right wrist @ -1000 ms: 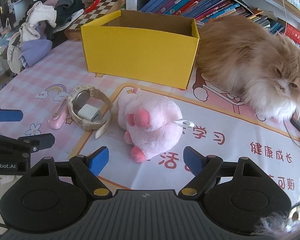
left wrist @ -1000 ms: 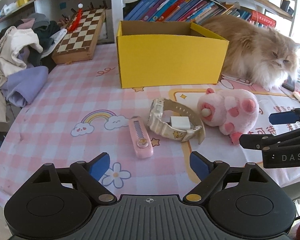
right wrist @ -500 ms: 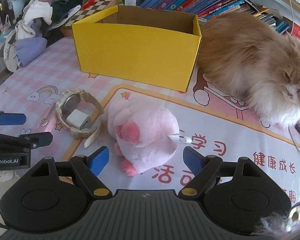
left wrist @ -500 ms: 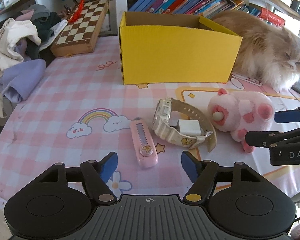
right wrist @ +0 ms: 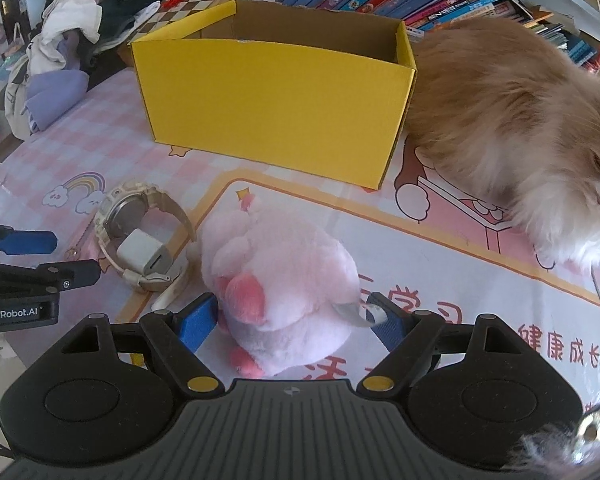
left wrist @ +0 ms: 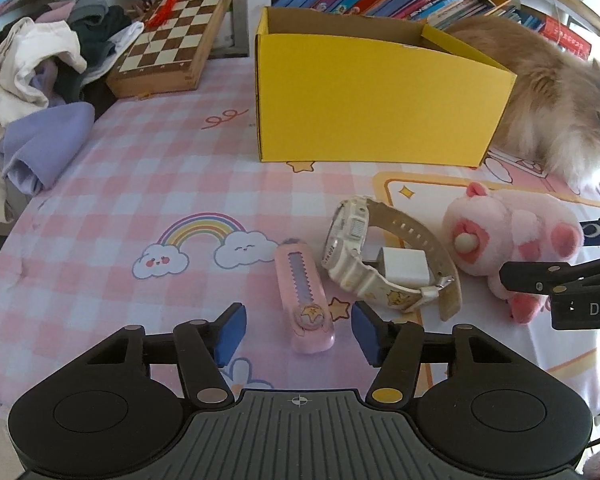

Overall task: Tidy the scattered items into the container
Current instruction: 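Lower the left tool onto the pink lighter while the right tool descends onto the plush pig, then close the left tool on the pink lighter while the right tool grips the plush pig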

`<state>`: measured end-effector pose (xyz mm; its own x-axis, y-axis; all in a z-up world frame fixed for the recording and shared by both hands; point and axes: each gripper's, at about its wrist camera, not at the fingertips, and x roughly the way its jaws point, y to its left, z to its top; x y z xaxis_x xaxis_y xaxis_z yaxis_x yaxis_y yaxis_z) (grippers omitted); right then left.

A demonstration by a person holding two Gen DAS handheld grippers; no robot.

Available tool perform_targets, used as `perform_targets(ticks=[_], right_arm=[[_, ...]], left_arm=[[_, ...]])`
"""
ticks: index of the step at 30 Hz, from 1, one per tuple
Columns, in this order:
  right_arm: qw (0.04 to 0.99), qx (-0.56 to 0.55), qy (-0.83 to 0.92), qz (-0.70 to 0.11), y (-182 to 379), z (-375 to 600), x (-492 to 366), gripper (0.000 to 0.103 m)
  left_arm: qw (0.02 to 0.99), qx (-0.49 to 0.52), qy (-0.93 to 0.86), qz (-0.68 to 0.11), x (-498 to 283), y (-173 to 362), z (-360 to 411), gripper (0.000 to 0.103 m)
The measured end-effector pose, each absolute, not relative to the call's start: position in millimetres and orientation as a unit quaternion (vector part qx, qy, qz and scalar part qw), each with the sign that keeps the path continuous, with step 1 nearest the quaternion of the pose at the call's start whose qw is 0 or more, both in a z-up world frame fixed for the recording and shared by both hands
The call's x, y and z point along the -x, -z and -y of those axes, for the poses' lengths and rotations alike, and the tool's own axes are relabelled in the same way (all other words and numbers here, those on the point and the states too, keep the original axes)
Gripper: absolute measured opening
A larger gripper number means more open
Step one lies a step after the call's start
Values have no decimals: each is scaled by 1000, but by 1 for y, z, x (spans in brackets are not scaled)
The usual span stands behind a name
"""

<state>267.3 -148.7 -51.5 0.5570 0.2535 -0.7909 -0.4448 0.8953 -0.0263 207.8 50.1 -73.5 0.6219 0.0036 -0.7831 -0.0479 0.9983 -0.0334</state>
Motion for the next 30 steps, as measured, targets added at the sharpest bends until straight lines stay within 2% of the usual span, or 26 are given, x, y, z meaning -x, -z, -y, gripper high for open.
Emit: perform_targets(ticks=[11, 15, 24, 30], right_arm=[[869, 116, -215, -431, 55, 145, -279, 75], [868, 116, -219, -430, 55, 145, -279, 72], [867, 116, -226, -428, 54, 146, -278, 63], [871, 112, -219, -424, 49, 151, -274, 62]], left_arm=[[899, 17, -22, -437, -215, 77, -49, 38], [900, 6, -20, -435, -215, 77, -48, 24], [901, 26, -16, -432, -213, 76, -53, 23], [907, 38, -15, -420, -206, 69, -57, 23]])
